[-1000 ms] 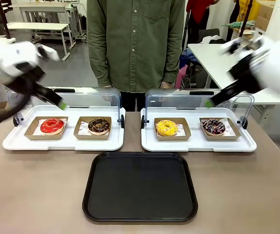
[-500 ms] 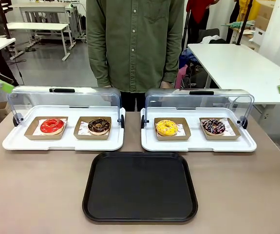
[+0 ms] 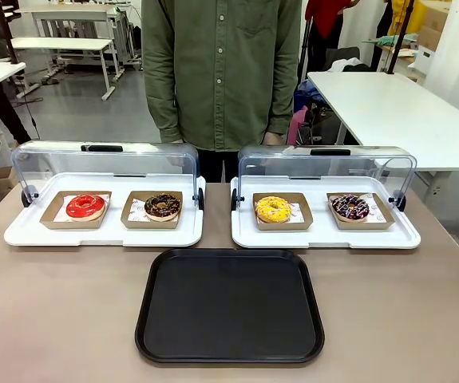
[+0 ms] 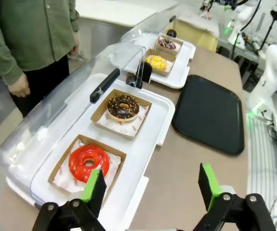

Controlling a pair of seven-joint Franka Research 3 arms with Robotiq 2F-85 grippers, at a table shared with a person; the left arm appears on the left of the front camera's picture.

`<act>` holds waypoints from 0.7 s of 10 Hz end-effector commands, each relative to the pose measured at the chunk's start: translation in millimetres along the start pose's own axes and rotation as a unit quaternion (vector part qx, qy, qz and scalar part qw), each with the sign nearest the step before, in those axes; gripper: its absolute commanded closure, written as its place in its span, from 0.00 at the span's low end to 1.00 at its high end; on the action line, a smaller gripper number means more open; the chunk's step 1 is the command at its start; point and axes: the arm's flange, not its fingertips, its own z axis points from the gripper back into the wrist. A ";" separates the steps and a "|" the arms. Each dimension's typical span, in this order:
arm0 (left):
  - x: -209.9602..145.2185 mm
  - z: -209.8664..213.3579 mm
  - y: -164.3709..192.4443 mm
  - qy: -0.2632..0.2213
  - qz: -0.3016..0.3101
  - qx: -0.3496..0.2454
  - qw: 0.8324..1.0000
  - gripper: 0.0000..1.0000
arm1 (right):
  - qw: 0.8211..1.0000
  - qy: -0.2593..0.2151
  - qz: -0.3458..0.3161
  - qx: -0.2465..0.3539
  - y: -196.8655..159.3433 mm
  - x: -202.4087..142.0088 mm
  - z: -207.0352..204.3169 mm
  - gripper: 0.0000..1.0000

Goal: Move the second donut from the left to the tray.
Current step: Pick up the Paper togo box containing the Donut indicated by the person and place it on the Handle tray.

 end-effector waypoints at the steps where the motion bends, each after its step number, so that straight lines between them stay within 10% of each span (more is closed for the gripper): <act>1: 12.3 -1.7 -5.6 -0.011 -0.009 0.003 1.000 0.00 | 1.000 -0.025 0.013 0.012 -3.1 -11.3 7.6 0.00; 7: 7.8 -1.0 -3.2 0.000 -0.003 0.002 1.000 0.00 | 0.999 -0.033 0.001 0.012 1.0 -20.5 10.9 0.00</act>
